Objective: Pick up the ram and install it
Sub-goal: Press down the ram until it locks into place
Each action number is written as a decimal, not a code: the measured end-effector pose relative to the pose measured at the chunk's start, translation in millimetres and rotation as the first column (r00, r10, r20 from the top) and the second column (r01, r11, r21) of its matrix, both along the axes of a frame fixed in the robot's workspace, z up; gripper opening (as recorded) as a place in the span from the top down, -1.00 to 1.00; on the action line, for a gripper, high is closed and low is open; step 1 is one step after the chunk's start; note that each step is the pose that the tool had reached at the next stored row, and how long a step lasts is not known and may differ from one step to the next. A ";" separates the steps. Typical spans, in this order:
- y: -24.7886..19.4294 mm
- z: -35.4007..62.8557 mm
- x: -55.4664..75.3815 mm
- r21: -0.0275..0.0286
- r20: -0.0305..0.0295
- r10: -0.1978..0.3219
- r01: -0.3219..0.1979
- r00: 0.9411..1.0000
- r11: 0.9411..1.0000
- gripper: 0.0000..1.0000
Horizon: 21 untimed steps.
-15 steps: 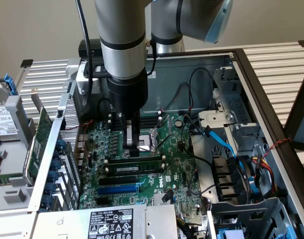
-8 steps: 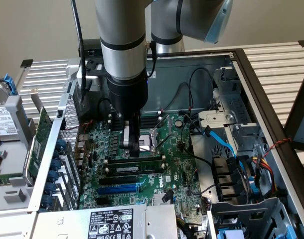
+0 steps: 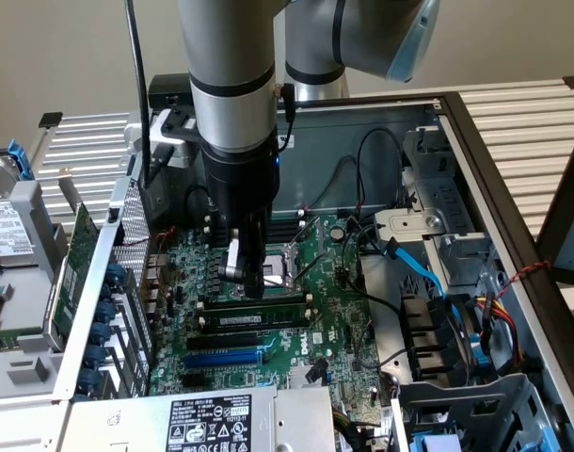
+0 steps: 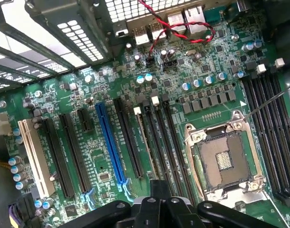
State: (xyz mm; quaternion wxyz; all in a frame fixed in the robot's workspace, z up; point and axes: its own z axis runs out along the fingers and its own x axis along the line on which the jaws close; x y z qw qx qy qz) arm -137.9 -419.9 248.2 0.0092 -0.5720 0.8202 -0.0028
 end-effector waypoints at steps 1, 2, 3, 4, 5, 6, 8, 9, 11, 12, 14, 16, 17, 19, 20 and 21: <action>0.0 -0.2 0.0 0.000 0.000 -0.018 0.018 1.000 1.000 0.80; 0.0 -0.3 0.0 0.000 0.000 -0.035 0.035 0.999 0.999 0.80; 0.0 -0.4 0.0 0.000 0.000 -0.051 0.051 0.999 0.999 0.80; 0.0 -0.5 0.0 0.000 0.000 -0.068 0.068 0.998 0.998 0.80; 0.0 -0.7 0.0 0.000 0.000 -0.085 0.085 0.996 0.996 0.80; 0.0 -0.8 0.0 0.000 0.000 -0.102 0.102 0.995 0.995 0.80; 0.0 -1.1 0.0 0.000 0.000 -0.135 0.135 0.991 0.991 0.80; 0.0 -1.2 0.0 0.000 0.000 -0.152 0.152 0.988 0.988 0.80; 0.0 -1.3 0.0 0.000 0.000 -0.184 0.184 0.983 0.983 0.80; 0.0 -1.3 0.0 0.000 0.000 -0.200 0.200 0.980 0.980 0.80; 0.0 -1.4 0.0 0.000 0.000 -0.232 0.232 0.973 0.973 0.80; 0.0 -1.4 0.0 0.000 0.000 -0.264 0.264 0.964 0.964 0.80; 0.0 -1.4 0.0 0.000 0.000 -0.280 0.280 0.960 0.960 0.80; 0.0 -1.4 0.0 0.000 0.000 -0.310 0.310 0.951 0.951 0.80; 0.0 -1.4 0.0 0.000 0.000 -0.325 0.325 0.946 0.946 0.80; 0.0 -1.4 0.0 0.000 0.000 -0.339 0.339 0.941 0.941 0.80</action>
